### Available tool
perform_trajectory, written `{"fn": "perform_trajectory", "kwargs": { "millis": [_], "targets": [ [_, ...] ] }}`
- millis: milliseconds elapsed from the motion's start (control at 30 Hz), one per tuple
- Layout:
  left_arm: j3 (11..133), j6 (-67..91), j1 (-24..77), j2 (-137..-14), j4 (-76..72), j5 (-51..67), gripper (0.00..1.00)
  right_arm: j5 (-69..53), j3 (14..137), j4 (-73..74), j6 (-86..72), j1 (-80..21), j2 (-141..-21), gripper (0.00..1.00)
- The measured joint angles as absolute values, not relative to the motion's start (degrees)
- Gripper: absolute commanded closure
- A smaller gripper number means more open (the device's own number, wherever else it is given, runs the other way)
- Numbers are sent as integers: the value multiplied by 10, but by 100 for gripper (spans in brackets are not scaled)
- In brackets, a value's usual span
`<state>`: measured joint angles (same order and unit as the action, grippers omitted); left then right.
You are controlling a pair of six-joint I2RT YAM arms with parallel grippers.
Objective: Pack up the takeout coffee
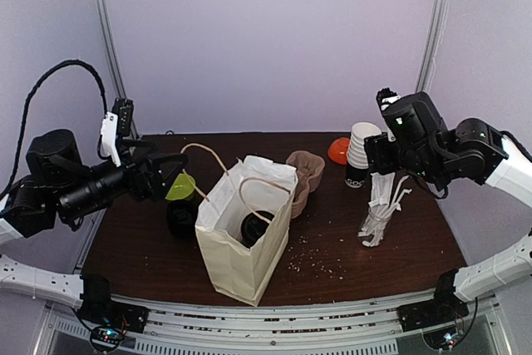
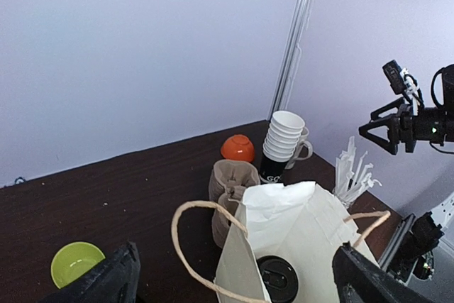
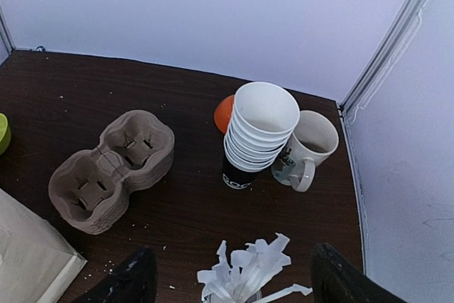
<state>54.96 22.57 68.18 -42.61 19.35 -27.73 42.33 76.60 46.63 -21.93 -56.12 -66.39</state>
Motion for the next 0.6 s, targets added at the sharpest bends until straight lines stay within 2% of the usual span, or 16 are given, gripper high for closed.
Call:
{"fn": "perform_trajectory", "kwargs": {
  "millis": [167, 367, 600],
  "targets": [
    [554, 179, 682, -461, 125, -287, 2, 415, 735, 472, -266, -520, -613, 27],
    [540, 168, 682, -491, 56, -281, 2, 409, 689, 459, -289, -475, -587, 36],
    [520, 182, 682, -501, 37, -269, 2, 365, 647, 414, -282, -419, -589, 40]
  ]
}}
